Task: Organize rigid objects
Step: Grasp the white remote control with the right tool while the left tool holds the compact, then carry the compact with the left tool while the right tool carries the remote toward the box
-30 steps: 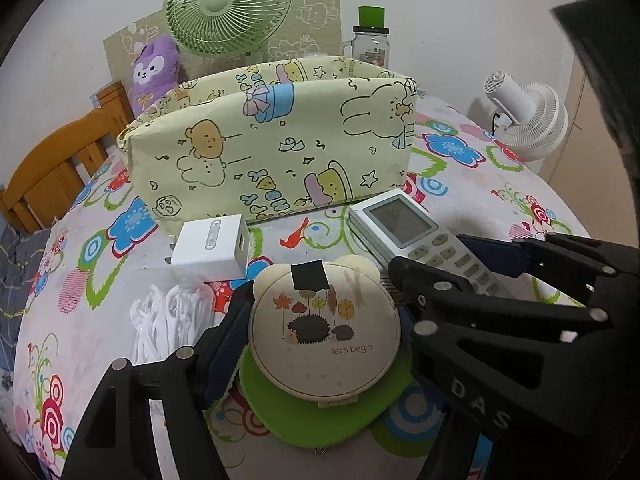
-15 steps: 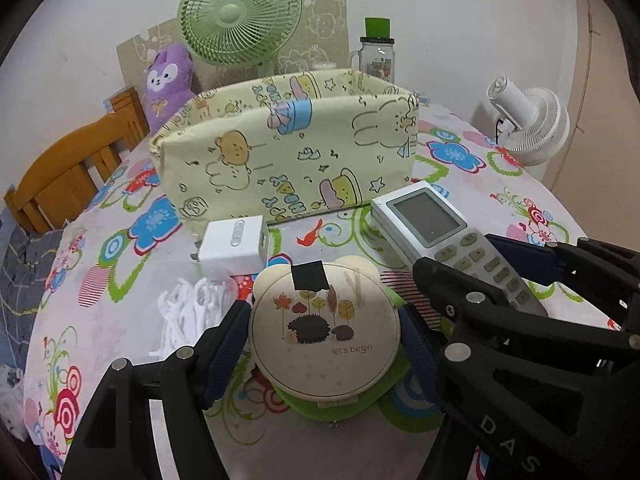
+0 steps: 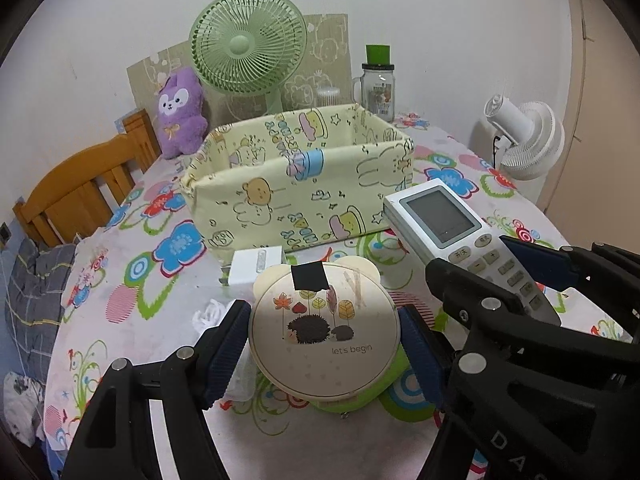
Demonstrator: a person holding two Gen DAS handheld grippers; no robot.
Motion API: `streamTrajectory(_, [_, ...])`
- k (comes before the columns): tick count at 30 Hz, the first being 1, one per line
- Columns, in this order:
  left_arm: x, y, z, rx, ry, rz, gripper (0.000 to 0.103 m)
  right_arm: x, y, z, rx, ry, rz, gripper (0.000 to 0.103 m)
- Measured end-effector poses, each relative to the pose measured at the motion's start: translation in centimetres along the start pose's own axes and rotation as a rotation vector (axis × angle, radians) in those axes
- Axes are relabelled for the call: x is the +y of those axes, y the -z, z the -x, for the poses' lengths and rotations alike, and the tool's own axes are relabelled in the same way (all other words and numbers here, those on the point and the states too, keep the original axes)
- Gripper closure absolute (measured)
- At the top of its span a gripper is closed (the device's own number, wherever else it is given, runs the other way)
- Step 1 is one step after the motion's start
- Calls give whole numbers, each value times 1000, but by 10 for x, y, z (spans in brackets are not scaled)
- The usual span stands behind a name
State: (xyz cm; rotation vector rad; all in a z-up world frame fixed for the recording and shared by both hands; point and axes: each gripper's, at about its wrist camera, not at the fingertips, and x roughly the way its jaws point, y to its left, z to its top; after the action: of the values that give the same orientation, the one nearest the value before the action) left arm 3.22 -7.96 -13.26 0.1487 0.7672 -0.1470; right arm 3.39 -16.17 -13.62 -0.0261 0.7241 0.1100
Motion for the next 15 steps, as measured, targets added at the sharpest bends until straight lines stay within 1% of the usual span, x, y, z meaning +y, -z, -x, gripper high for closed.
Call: streamTrajectory(15, [20, -22, 30, -33, -27, 7, 27, 17, -24, 27, -49, -16, -17, 54])
